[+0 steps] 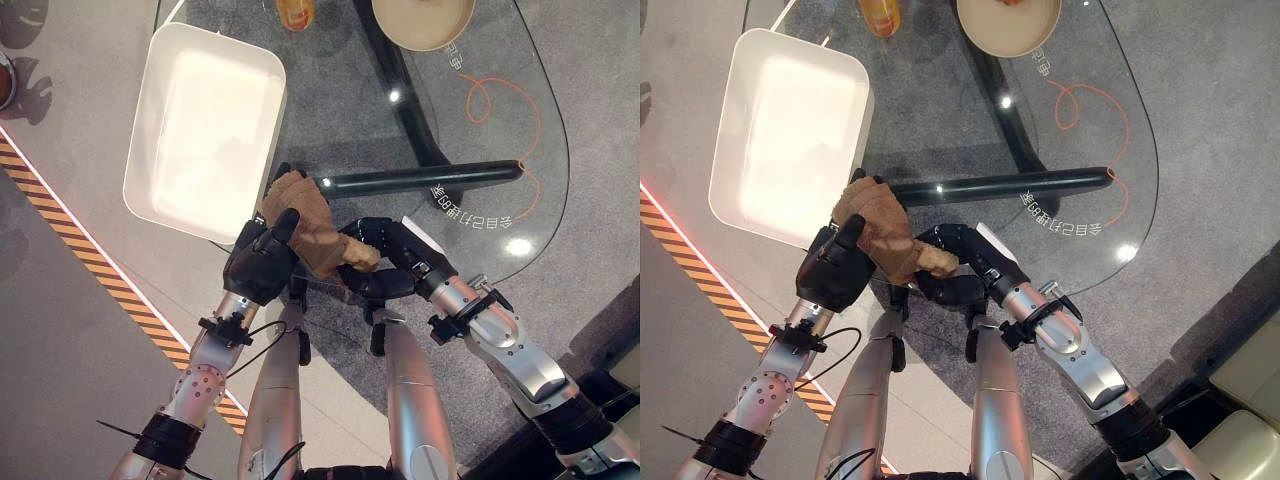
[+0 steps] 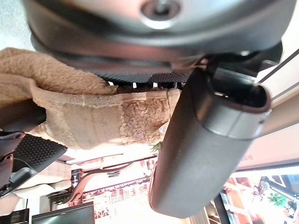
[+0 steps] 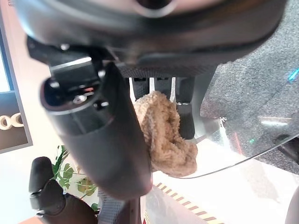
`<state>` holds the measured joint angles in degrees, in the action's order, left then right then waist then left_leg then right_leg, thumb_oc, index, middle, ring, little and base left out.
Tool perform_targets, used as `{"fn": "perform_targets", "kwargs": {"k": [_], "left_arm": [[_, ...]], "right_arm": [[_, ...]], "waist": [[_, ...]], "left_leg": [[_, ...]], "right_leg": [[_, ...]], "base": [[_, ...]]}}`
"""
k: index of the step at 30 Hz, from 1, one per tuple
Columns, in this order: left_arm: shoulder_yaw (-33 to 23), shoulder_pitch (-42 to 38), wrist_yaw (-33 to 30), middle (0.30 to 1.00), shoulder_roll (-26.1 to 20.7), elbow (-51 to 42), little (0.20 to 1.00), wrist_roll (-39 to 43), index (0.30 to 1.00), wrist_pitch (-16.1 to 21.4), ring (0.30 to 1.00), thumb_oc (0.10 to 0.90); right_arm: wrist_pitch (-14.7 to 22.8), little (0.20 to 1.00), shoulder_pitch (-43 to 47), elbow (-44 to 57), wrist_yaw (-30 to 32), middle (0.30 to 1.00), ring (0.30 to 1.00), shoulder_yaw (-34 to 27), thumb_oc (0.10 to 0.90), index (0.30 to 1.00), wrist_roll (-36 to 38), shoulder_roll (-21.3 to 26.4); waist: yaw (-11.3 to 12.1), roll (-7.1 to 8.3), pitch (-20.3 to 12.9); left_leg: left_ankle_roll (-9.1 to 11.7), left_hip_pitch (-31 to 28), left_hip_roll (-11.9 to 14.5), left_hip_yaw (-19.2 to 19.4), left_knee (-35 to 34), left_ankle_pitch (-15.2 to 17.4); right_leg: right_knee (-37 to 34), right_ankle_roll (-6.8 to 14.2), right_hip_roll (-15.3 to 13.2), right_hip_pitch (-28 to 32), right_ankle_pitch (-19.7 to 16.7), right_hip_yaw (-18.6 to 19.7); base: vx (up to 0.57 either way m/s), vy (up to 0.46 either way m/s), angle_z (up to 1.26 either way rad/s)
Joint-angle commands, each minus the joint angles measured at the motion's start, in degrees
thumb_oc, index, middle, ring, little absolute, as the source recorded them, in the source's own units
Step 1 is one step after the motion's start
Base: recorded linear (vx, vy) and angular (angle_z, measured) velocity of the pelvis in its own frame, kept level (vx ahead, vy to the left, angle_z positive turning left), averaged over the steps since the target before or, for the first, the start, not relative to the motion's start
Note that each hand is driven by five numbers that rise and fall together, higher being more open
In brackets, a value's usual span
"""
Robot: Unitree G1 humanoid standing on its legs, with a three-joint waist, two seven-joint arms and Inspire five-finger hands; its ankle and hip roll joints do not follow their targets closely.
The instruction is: Wipe the table with a cloth and put it in the basket.
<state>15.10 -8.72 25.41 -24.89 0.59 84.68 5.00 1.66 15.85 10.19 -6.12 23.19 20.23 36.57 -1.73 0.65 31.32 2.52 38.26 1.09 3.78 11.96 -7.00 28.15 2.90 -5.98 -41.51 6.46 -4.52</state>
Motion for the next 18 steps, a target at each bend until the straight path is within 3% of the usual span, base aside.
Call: {"fn": "perform_targets", "kwargs": {"k": [1,10,14,16,18], "left_arm": [[4.7,-1.8,4.3,0.900,1.5,-10.3,0.900,-1.0,0.900,-4.9,0.900,0.800],[7.0,-2.5,-3.6,0.900,0.0,-6.6,0.900,-11.4,0.900,-6.8,0.900,0.800],[7.7,-2.6,-8.5,0.900,-1.5,-4.2,0.900,-19.9,0.900,-6.5,0.900,0.800],[7.9,-2.7,-9.6,0.300,-1.7,-3.7,0.200,-19.9,0.300,-5.0,0.300,0.100],[7.6,-2.5,-10.1,0.300,-1.6,-3.5,0.200,-19.8,0.300,-3.9,0.300,0.100]], "right_arm": [[7.0,0.200,3.5,13.0,-1.5,0.300,0.300,3.4,0.100,0.300,2.3,-3.0],[8.8,0.200,4.7,13.5,-1.3,0.300,0.300,4.2,0.100,0.300,3.7,-3.0],[8.9,0.200,5.1,13.1,-1.3,0.300,0.300,4.6,0.100,0.300,4.1,-1.7],[8.5,0.200,5.2,12.7,-1.1,0.300,0.300,4.8,0.100,0.300,4.0,-1.4],[8.4,0.200,4.9,12.4,-1.1,0.300,0.300,4.9,0.100,0.300,3.8,-1.2]], "waist": [[-0.6,0.21,-1.5],[-0.7,0.28,-1.5],[-0.5,0.16,-1.5],[-0.5,0.13,-1.5],[-0.4,0.17,-1.5]], "left_leg": [[-2.3,1.0,-4.4,3.4,8.2,8.0],[-2.3,1.4,-4.5,3.5,8.4,8.0],[-2.2,1.6,-4.5,3.4,8.4,8.0],[-2.3,1.6,-4.6,3.4,8.4,7.9],[-2.2,1.6,-4.6,3.3,8.4,8.0]], "right_leg": [[-10.8,0.7,3.7,1.8,-8.1,-2.6],[-10.6,0.9,3.7,1.4,-8.3,-2.7],[-10.8,1.1,3.6,1.3,-8.3,-2.8],[-10.8,1.1,3.6,1.4,-8.3,-2.9],[-10.8,1.1,3.5,1.4,-8.2,-3.1]], "base": [[0.00,0.000,0.00],[0.00,0.000,0.00],[0.00,0.000,0.00],[0.00,0.000,0.00],[0.00,0.000,0.00]]}}
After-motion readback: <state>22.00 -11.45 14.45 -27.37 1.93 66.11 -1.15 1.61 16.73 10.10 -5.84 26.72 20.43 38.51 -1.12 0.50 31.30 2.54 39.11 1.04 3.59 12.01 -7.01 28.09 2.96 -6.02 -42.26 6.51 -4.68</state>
